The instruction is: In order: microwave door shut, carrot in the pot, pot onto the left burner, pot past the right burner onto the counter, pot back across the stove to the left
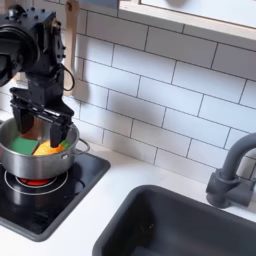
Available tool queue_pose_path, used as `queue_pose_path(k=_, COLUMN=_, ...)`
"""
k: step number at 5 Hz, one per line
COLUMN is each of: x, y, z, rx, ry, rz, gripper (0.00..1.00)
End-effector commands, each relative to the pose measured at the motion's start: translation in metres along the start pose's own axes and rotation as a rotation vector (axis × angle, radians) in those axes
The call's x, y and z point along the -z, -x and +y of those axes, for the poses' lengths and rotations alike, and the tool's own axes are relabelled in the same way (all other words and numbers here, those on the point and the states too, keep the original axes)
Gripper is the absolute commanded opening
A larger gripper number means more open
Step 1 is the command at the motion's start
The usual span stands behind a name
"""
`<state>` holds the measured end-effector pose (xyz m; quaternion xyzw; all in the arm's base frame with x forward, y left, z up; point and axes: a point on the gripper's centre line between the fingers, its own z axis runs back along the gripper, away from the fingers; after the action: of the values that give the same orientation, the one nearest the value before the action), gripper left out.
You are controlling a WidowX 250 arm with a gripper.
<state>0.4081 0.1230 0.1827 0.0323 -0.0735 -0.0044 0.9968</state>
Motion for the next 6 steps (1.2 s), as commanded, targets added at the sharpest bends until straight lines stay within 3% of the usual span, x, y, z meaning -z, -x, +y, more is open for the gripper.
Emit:
queue_pose_path(k=1, x=0.014, y=0.003, z=0.002, rx=-0.037, ry=0.014, rz=0.052, gripper=1.0)
queue_pose_path(k=3, x=0.01, y=0.007, z=-0.003, rx=-0.093, ry=0.028, rz=0.088, gripper=1.0)
queue_pose_path(k=6, x=0.006, y=0.015, z=0.013, rx=-0.156, ry=0.032, rz=0.112, gripper=1.0)
